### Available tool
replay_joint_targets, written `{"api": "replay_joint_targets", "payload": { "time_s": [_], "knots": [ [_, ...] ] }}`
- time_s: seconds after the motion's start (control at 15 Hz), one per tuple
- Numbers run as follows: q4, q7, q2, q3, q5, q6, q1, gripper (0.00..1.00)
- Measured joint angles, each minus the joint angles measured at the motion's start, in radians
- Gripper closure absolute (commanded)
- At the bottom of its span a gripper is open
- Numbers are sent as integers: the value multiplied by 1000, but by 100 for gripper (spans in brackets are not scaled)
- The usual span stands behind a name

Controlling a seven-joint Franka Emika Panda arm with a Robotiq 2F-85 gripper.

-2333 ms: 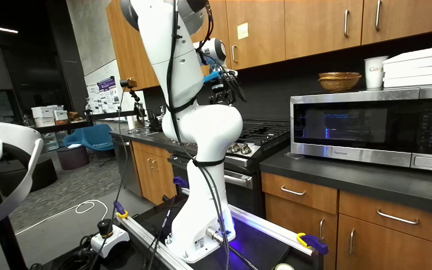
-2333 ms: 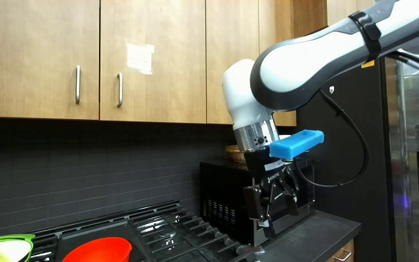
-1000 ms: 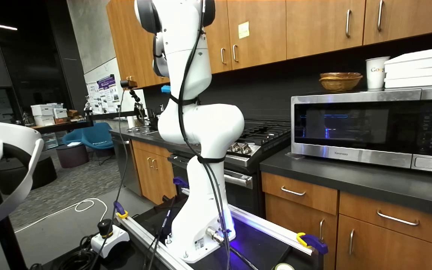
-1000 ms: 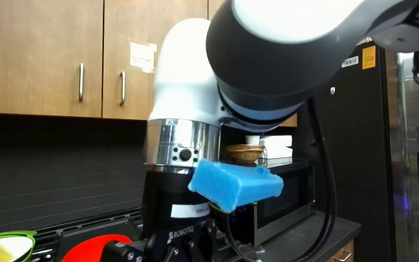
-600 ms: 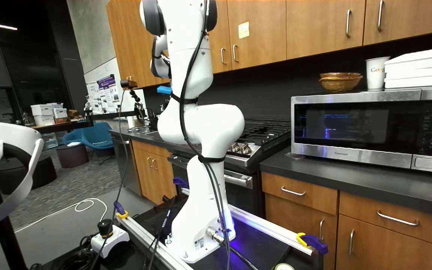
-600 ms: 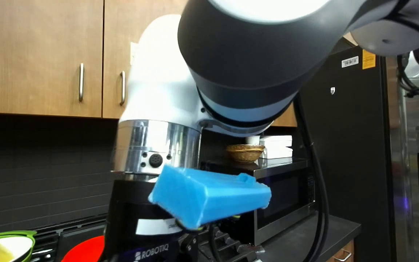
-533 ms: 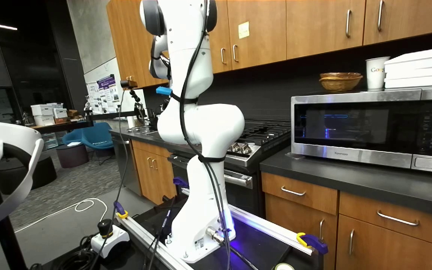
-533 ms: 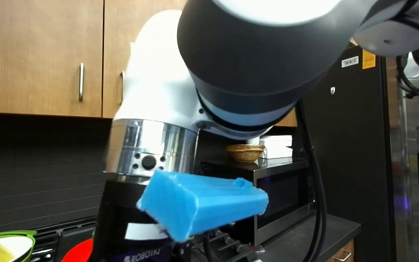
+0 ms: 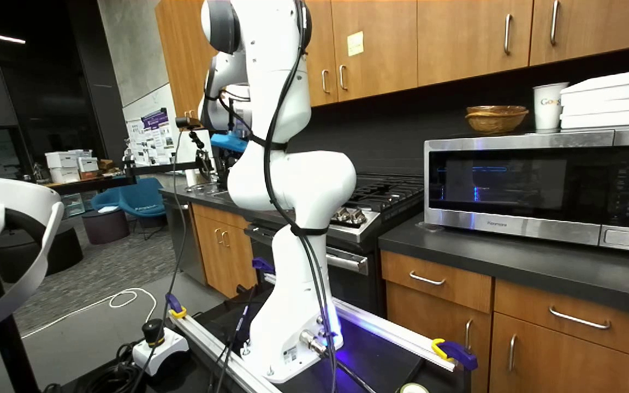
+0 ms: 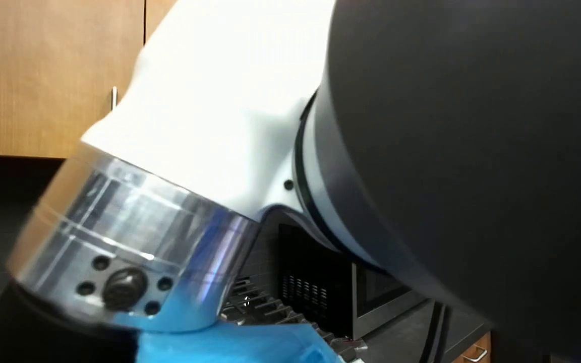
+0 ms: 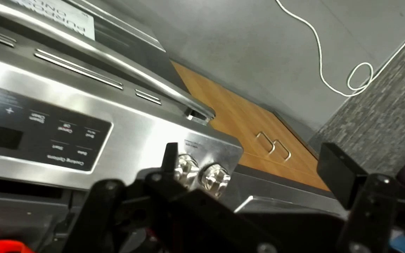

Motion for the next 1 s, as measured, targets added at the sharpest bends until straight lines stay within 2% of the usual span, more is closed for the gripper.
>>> {"api": "replay_joint_targets", "payload": {
  "time_s": [0.2, 0.4, 0.6, 0.73, 0.8, 1.0],
  "knots": [
    [-9, 21, 33, -10, -173, 142, 3, 0],
    [6, 124, 75, -87, -436, 260, 9, 0],
    [117, 285, 144, -220, -698, 265, 61, 0],
    [229, 415, 221, -276, -851, 235, 111, 0],
    [285, 453, 264, -285, -878, 208, 134, 0],
    [453, 482, 395, -278, -860, 106, 197, 0]
  ]
}}
